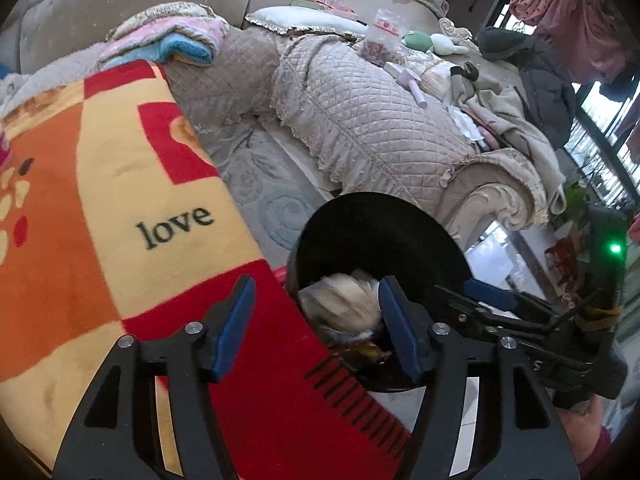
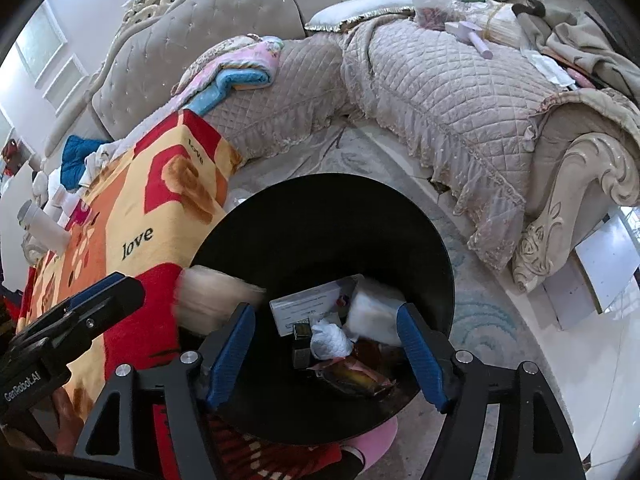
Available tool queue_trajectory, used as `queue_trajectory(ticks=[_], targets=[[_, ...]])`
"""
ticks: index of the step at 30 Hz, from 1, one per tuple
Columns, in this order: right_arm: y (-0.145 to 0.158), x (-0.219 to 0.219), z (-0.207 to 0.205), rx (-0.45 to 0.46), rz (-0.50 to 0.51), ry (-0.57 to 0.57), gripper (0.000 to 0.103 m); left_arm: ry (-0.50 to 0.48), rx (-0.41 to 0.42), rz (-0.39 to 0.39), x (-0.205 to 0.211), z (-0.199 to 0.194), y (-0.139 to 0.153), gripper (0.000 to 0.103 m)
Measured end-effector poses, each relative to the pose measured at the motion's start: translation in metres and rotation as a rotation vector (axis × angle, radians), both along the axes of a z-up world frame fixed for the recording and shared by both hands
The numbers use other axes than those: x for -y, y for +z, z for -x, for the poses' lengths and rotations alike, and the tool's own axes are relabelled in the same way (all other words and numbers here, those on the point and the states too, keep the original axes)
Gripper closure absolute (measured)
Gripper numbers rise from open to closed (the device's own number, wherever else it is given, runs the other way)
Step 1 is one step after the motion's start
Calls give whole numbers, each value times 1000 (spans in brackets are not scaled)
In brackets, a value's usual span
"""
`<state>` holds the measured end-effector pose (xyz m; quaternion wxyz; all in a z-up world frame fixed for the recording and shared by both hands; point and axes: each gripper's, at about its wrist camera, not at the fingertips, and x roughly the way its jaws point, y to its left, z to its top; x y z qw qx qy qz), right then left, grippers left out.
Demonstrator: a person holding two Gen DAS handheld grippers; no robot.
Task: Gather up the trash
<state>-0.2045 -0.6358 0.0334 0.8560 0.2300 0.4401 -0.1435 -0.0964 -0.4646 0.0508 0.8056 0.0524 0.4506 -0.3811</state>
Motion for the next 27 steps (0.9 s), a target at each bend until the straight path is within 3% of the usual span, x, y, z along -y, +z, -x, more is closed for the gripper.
queue_trajectory(ticks=[10, 27], targets=[[21, -34, 17, 77, 109, -10, 32, 58, 147, -73, -24, 19, 16, 40], [68, -75, 36, 168, 213, -26, 26, 132, 251, 3, -71, 42, 55, 40]])
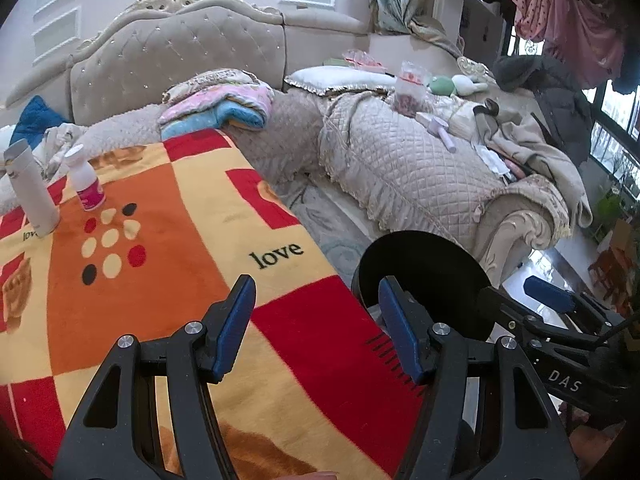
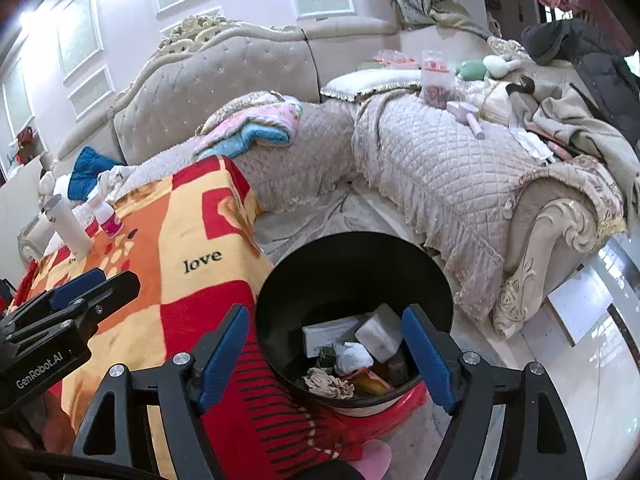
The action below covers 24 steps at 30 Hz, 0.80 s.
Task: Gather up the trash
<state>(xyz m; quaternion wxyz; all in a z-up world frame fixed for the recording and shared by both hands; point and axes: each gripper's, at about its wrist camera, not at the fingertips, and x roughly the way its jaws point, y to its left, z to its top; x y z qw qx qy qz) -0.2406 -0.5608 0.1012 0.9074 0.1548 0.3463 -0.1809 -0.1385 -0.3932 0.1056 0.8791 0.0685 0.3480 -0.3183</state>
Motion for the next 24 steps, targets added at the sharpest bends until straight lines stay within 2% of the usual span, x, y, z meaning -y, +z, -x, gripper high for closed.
queue_trajectory(ticks=[24], targets=[[15, -8, -1, 18, 34, -6, 24, 27, 1, 4, -9, -3, -1, 40]])
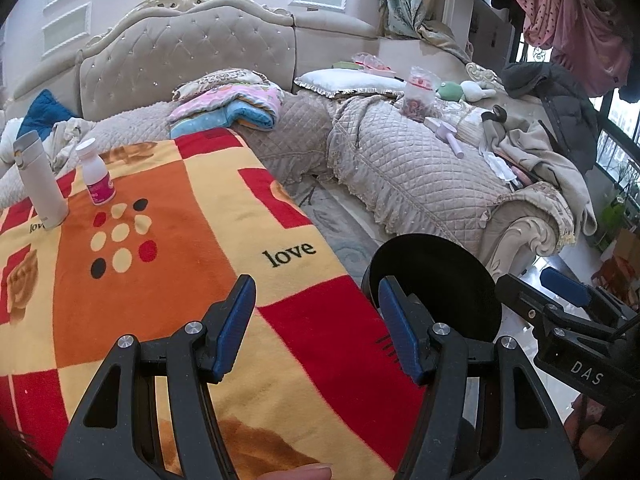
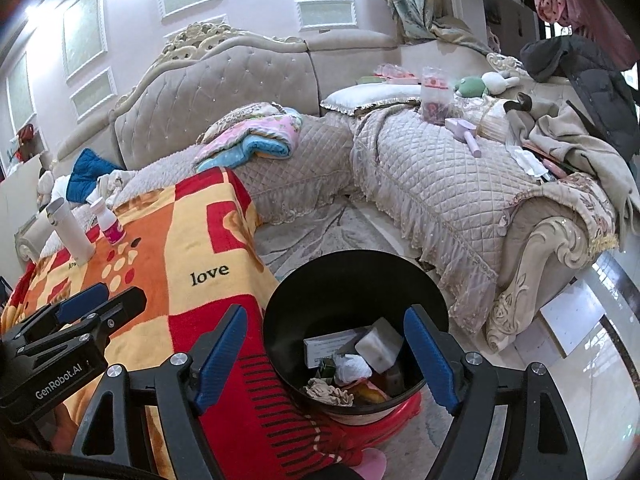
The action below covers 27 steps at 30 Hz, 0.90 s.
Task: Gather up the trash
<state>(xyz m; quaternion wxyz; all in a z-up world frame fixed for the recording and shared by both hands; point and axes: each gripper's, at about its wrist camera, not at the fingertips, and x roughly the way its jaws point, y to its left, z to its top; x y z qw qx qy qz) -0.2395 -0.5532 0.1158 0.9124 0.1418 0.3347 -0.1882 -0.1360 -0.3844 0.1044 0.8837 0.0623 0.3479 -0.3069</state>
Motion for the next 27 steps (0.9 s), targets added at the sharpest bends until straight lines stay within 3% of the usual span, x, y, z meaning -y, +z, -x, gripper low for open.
queue_trajectory(ticks=[27], targets=[[-3, -3, -8, -34, 6, 18, 23, 1, -8, -1, -2, -4, -1, 40]])
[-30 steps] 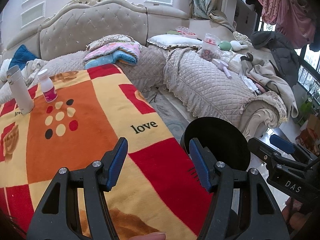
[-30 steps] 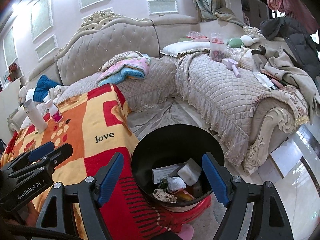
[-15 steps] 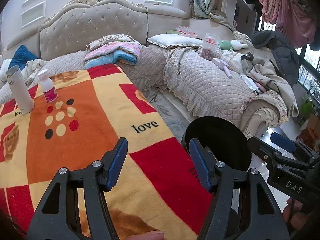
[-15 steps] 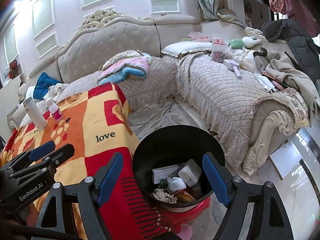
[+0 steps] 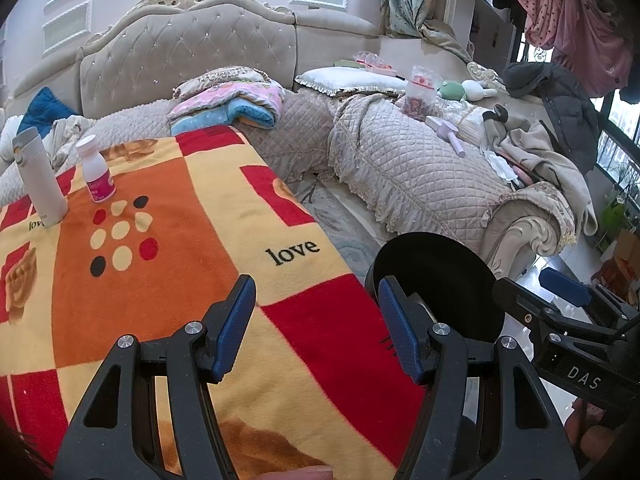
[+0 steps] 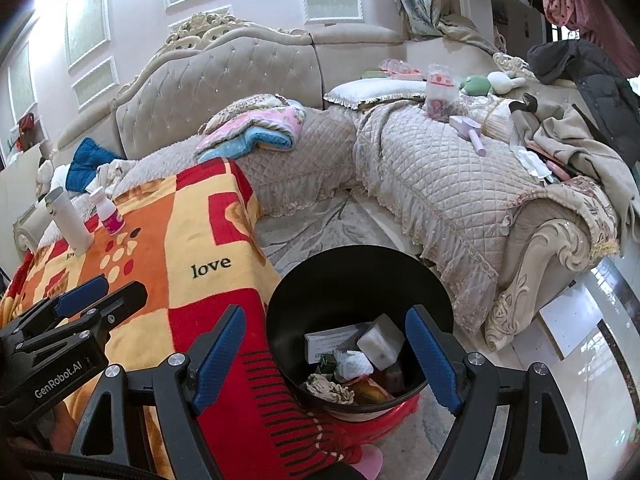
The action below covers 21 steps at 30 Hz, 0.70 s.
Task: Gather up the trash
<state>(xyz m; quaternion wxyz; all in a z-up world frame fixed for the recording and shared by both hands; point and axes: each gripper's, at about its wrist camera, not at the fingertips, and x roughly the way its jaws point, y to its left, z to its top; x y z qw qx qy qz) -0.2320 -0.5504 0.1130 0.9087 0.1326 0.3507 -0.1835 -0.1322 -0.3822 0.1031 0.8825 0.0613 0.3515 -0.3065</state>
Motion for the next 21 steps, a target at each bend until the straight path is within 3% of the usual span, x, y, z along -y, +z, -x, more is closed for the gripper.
queue_trajectory(ticks=[21], targets=[[-6, 3, -5, -25, -9, -2, 22, 7, -31, -4, 4, -4, -9, 40]])
